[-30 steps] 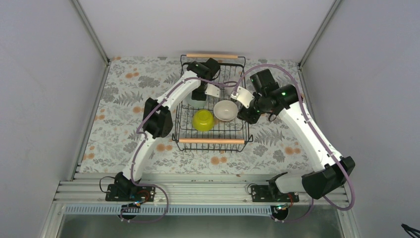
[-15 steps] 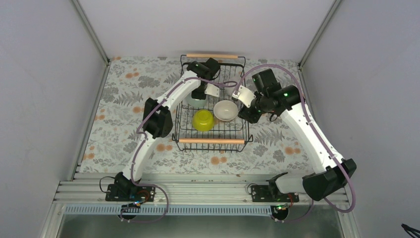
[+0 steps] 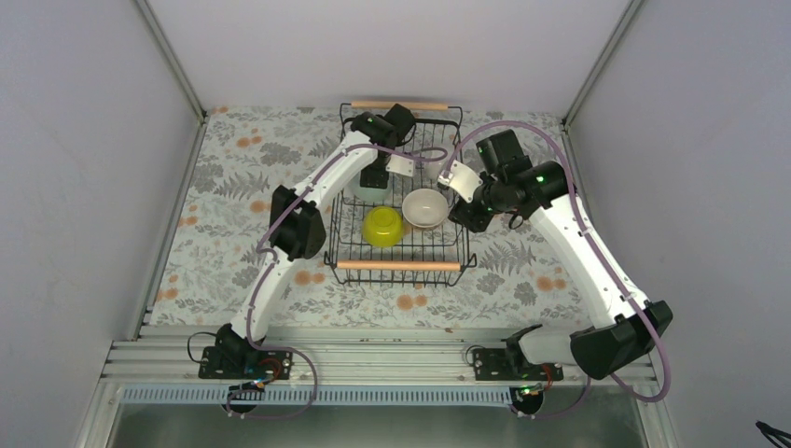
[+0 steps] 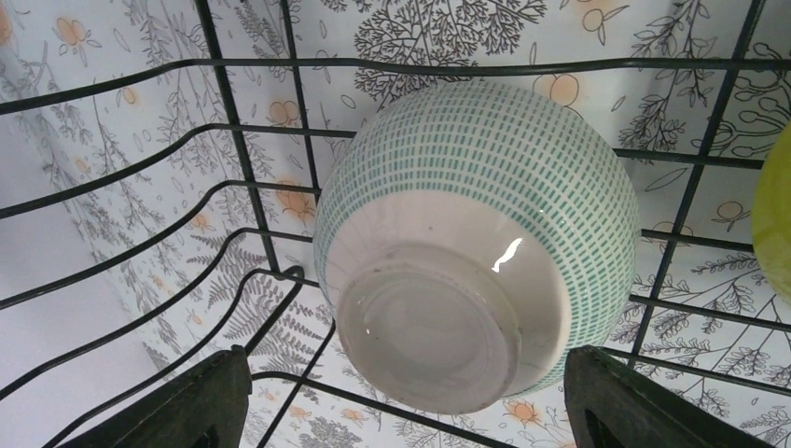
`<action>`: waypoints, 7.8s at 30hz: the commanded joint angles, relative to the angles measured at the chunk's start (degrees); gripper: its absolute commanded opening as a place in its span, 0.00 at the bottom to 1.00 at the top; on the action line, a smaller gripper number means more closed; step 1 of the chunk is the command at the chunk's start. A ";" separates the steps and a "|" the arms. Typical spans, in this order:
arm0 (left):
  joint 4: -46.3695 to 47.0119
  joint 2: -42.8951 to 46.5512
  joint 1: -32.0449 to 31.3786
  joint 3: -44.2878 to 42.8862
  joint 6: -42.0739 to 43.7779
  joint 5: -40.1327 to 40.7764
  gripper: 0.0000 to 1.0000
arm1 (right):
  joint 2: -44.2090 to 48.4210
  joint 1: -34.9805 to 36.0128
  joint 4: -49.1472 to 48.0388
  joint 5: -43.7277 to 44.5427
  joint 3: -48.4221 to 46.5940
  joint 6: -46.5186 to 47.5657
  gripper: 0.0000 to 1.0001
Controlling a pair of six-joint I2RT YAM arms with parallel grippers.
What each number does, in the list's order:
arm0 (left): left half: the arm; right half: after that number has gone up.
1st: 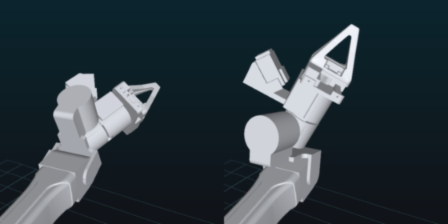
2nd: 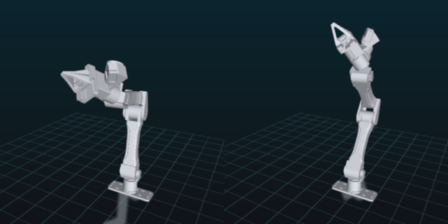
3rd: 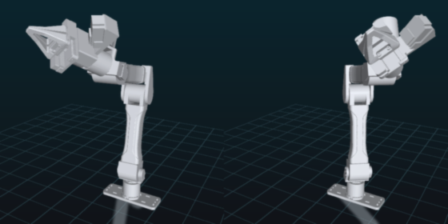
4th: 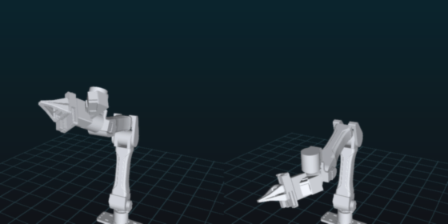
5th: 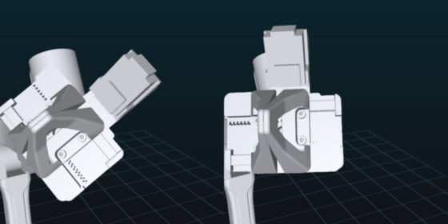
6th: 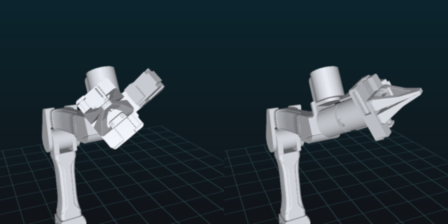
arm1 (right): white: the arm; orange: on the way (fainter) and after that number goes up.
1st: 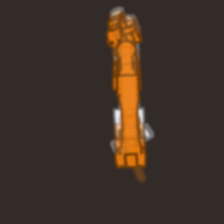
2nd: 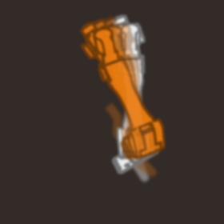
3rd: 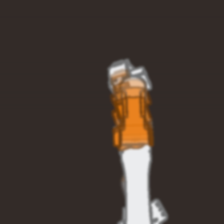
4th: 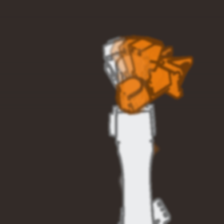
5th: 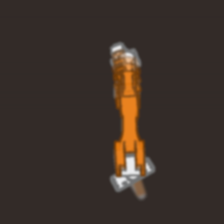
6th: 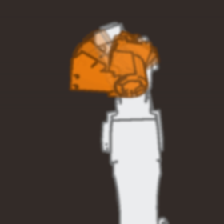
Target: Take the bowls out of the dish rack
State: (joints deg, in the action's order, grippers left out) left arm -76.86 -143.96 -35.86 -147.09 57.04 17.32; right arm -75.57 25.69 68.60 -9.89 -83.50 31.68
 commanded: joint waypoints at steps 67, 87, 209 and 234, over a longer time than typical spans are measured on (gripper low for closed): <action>-0.84 -3.17 1.24 0.16 4.70 1.41 0.40 | 3.87 -3.52 -3.34 -4.44 6.54 2.66 0.49; 1.30 2.25 0.35 -2.70 0.93 3.29 0.38 | 5.82 -5.49 -11.24 -10.67 6.51 -1.51 0.63; 21.00 12.06 -3.61 0.36 -16.13 -16.50 0.38 | -54.03 -21.56 4.83 -79.13 -33.73 9.28 0.35; 22.74 9.47 -3.78 2.38 -17.75 -17.52 0.53 | -49.42 -20.80 4.88 -80.91 -30.45 9.98 0.03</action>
State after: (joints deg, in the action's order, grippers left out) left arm -60.05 -132.31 -38.85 -144.73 41.32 -1.34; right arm -130.91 3.31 71.53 -85.58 -114.80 42.22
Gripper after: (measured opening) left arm 0.513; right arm 0.198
